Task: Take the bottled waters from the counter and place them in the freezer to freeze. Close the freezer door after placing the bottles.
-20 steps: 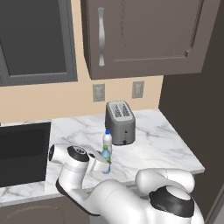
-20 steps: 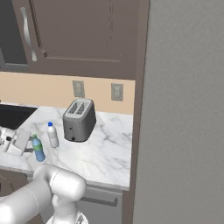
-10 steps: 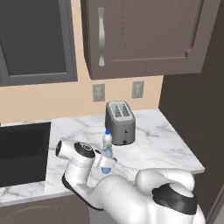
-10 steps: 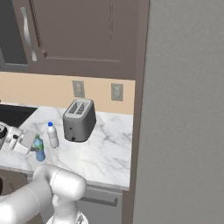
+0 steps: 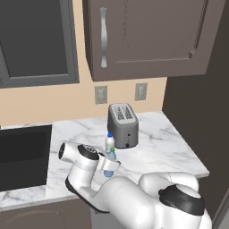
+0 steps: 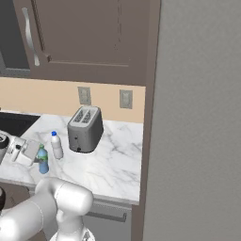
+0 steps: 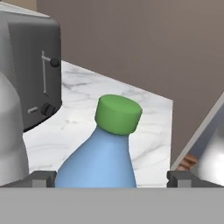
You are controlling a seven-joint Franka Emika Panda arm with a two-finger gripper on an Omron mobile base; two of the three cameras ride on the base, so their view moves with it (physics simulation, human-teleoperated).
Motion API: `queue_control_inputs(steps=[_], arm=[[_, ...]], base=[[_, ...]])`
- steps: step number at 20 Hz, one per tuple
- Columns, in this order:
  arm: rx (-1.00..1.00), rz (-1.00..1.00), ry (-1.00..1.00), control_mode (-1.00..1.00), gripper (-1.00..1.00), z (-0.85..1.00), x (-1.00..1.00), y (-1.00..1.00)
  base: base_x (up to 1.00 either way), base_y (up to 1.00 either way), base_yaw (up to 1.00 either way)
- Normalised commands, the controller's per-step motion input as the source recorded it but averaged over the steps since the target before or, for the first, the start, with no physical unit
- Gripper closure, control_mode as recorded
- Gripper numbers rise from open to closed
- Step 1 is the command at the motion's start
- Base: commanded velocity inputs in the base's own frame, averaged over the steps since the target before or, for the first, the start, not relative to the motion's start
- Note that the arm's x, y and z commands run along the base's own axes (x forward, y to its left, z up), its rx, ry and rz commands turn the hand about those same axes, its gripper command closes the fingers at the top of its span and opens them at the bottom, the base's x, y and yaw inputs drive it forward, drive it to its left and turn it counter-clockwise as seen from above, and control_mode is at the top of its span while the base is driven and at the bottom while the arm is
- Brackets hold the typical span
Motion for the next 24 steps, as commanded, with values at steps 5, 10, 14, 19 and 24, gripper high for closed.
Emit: queue_control_inputs(steps=[5, 10, 14, 19, 24], arm=[[0.0, 0.0, 0.0, -1.0, 1.0, 0.0, 0.0, 0.0], [0.0, 0.0, 0.0, -1.0, 1.0, 0.0, 0.0, 0.0], [0.0, 0.0, 0.0, -1.0, 1.0, 0.0, 0.0, 0.01], [-0.01, 0.0, 0.01, -1.0, 1.0, 0.59, -0.14, -0.01], [0.0, 0.04, 0.0, -1.0, 1.0, 0.96, -0.21, -0.17]], base=[[0.0, 0.0, 0.0], [0.0, 0.0, 0.0], [0.0, 0.0, 0.0], [0.0, 0.0, 0.0], [0.0, 0.0, 0.0]])
